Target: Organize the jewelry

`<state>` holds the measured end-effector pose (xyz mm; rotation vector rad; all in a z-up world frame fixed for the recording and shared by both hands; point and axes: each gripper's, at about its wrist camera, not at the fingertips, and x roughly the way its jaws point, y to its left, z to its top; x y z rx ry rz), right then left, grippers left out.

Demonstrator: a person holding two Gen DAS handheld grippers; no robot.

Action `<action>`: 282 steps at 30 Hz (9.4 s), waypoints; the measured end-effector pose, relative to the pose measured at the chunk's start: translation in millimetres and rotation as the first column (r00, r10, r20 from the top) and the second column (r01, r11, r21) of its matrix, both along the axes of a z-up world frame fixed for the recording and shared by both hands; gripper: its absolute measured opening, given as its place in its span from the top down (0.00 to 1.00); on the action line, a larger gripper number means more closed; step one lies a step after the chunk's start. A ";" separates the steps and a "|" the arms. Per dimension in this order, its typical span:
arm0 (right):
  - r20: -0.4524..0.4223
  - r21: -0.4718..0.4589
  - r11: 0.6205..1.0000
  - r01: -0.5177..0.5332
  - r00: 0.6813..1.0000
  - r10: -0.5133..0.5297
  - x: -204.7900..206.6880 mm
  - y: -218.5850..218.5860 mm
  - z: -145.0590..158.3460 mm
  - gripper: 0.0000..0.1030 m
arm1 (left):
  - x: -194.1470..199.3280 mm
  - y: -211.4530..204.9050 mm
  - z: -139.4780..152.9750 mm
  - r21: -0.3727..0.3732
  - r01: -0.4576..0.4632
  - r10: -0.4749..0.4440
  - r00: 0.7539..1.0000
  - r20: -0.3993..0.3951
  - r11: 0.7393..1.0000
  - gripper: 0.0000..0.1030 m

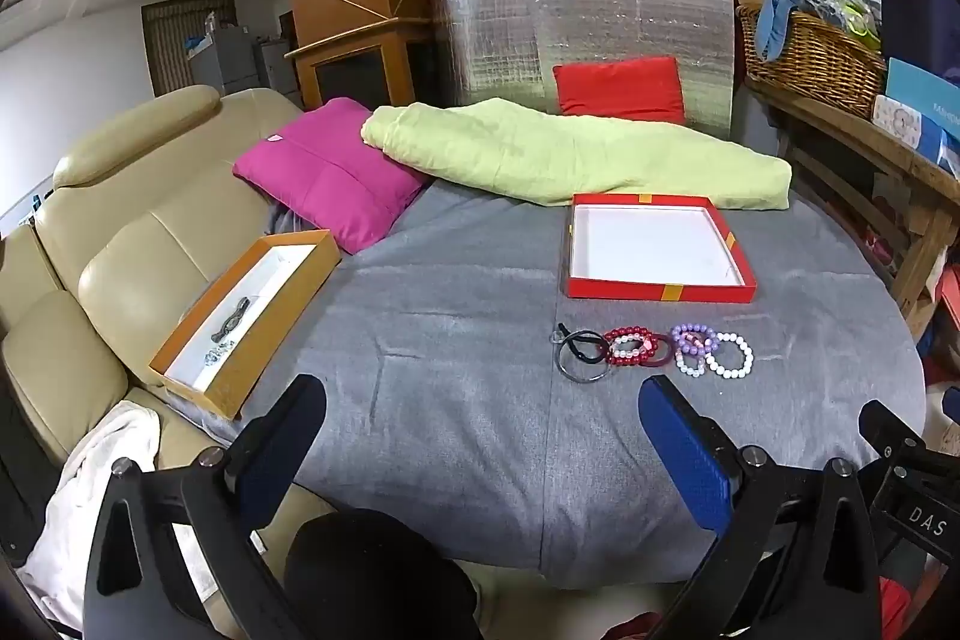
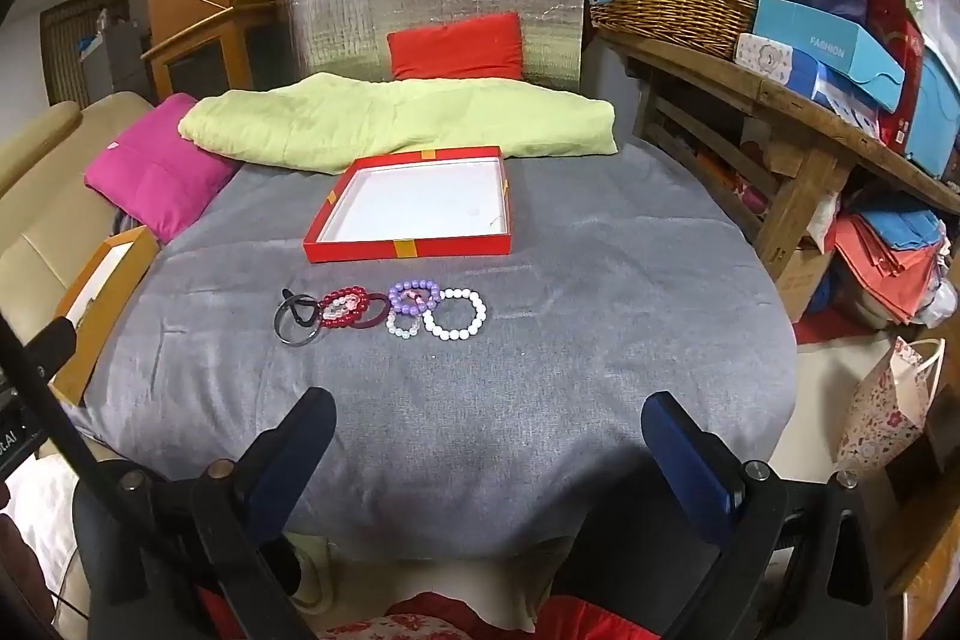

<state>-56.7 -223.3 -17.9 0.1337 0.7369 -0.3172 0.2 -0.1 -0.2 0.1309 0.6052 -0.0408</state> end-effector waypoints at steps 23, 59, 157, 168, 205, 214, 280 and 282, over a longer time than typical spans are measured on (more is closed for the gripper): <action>-0.002 0.009 1.000 -0.003 1.000 0.003 3.2 0.4 -2.3 0.00 | 1.5 -0.2 -0.8 -0.001 0.008 -0.008 1.000 -0.004 1.000 0.00; -0.029 0.025 1.000 0.005 1.000 -0.004 22.7 -3.8 -15.6 0.00 | 19.6 -2.8 -15.4 0.036 -0.003 0.005 0.999 -0.049 0.999 0.00; 0.126 0.512 0.836 -0.197 0.980 0.154 304.1 -144.6 -120.9 0.68 | 314.8 -105.7 -133.7 -0.185 0.247 -0.295 0.904 -0.309 0.951 0.66; -0.009 0.487 0.829 -0.276 0.947 0.321 255.3 -123.9 -136.5 0.68 | 245.5 -82.1 -136.6 -0.153 0.338 -0.370 0.876 -0.309 0.928 0.55; -0.151 0.451 0.872 -0.191 0.946 0.286 271.2 -126.2 -164.8 0.88 | 251.9 -122.9 -171.3 -0.100 0.553 -0.545 0.746 -0.383 0.827 0.95; -0.167 0.429 0.880 -0.203 0.940 0.298 274.3 -119.6 -168.8 0.88 | 262.4 -111.3 -158.5 -0.132 0.499 -0.513 0.795 -0.324 0.857 0.97; 0.233 0.540 0.763 -0.355 0.934 0.270 312.6 -114.0 -102.1 0.90 | 326.6 -119.9 -105.5 -0.418 0.507 -0.597 0.794 -0.115 0.754 0.90; 0.213 0.567 0.758 -0.321 0.947 0.242 328.1 -117.7 -109.8 0.90 | 342.0 -125.6 -111.3 -0.417 0.479 -0.575 0.807 -0.137 0.772 0.90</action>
